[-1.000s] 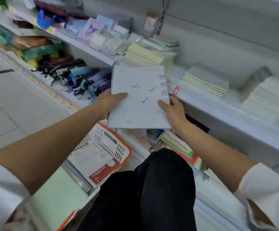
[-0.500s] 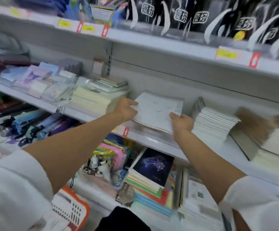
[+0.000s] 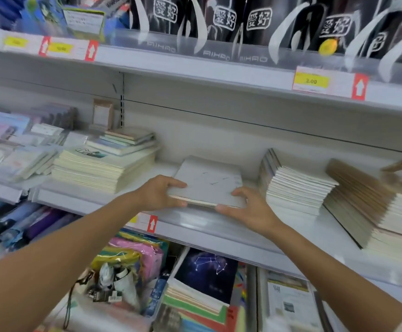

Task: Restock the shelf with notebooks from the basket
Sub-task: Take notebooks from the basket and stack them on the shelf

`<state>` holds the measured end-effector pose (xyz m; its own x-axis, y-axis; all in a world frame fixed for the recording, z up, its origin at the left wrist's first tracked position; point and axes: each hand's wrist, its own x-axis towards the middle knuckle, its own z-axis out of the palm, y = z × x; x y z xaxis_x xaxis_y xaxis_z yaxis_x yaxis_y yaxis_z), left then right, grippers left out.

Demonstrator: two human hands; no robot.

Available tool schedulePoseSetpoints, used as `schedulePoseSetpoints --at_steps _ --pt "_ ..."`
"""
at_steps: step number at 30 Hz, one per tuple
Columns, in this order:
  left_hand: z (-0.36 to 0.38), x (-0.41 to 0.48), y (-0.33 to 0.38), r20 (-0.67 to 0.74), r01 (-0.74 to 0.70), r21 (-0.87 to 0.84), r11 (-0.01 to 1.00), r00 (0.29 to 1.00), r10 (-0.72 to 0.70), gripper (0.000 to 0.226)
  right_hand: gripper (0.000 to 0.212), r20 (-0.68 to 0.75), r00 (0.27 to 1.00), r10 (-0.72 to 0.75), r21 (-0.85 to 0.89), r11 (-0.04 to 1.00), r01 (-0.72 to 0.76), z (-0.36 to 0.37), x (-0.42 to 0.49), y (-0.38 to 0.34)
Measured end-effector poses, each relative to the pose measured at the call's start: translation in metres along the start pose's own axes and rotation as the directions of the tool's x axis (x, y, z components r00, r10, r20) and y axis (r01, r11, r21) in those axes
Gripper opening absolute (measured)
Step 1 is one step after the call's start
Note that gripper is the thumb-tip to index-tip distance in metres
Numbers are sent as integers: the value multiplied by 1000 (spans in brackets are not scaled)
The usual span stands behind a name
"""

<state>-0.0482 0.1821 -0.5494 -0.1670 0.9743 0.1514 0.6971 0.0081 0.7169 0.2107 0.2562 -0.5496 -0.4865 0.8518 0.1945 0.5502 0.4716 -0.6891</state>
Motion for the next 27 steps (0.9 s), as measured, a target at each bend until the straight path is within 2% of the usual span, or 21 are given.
schedulePoseSetpoints --at_steps 5,10,16,22,25,27 --pt "4 18 -9 -159 -5 -97 995 987 -10 54 55 -70 996 -53 -27 998 51 2 15 5" --pt "10 37 -20 -287 61 -140 988 953 -100 56 56 -132 991 24 33 999 -20 21 32 7" --pt "6 54 -26 -322 100 -121 988 937 -134 56 60 -170 984 52 -64 996 -64 34 48 7" --pt "9 59 -37 -354 65 -137 988 929 -110 54 59 -143 988 56 69 997 -47 40 58 16" --pt "11 58 -39 -352 58 -118 991 931 -96 55 59 -150 986 65 19 998 -63 40 59 17" --pt "9 57 -35 -327 82 -36 996 941 -89 56 63 -146 986 74 -59 995 -84 38 58 15"
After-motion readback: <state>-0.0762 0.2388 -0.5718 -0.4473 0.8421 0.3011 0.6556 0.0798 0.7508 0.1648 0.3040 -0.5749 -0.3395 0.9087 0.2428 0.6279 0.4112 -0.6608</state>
